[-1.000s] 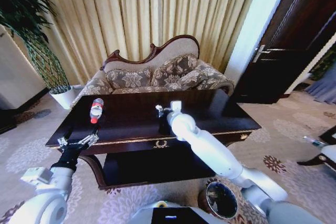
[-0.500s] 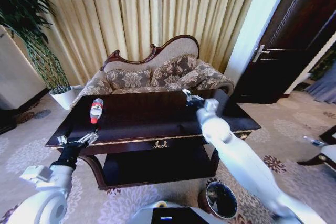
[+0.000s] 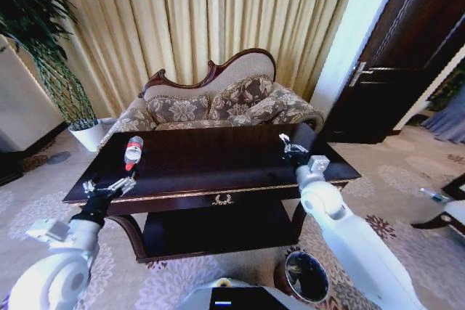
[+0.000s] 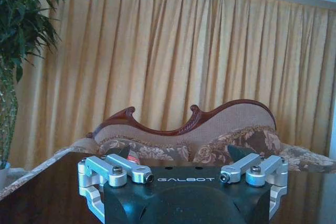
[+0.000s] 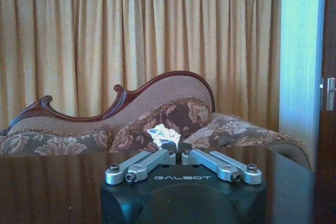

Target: Move to the front of the table and place the trash on the table into the trash bin.

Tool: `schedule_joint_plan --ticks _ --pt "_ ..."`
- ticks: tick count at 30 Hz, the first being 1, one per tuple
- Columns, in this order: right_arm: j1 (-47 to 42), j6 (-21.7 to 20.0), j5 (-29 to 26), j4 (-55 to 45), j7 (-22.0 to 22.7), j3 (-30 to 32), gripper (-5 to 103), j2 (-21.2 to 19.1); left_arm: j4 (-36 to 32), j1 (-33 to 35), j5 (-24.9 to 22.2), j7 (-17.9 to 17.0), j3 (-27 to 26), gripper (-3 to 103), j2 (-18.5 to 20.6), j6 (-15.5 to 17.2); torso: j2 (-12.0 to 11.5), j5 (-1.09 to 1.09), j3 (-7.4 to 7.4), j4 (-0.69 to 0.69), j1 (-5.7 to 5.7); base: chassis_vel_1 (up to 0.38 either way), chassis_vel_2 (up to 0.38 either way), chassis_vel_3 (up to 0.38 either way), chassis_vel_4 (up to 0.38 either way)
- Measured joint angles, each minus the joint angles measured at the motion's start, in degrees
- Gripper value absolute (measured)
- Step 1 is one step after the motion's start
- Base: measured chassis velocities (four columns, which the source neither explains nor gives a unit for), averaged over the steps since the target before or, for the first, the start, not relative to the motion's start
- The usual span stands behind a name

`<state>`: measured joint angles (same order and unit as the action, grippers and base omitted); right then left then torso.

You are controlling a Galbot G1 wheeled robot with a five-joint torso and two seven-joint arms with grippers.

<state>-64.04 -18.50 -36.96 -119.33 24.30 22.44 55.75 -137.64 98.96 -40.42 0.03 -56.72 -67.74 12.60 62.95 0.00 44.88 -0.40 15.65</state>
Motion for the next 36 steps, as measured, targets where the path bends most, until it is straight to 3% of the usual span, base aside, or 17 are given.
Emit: schedule_joint_plan --ticks 15,27,36 --pt "-0.67 -0.45 -1.57 -1.49 0.94 -0.33 1 0.35 0.46 -0.59 0.11 0.0 0.27 100 0.63 0.57 0.01 -0.01 0.0 0.01 0.0 0.167 -0.165 -0.173 0.163" --pt "-2.89 -0.97 3.12 0.07 -0.77 -2.06 1 1.52 0.12 0.15 0.57 0.1 -0.01 100 -0.29 0.43 0.06 0.01 -0.03 0.0 -0.07 0.256 -0.273 -0.252 0.244" --pt "-6.98 -4.91 4.15 9.16 -0.95 -2.38 1 5.59 -0.41 0.27 1.55 0.32 0.93 100 -0.74 0.27 -0.05 0.01 0.04 0.0 0.09 -0.006 -0.004 -0.009 0.015"
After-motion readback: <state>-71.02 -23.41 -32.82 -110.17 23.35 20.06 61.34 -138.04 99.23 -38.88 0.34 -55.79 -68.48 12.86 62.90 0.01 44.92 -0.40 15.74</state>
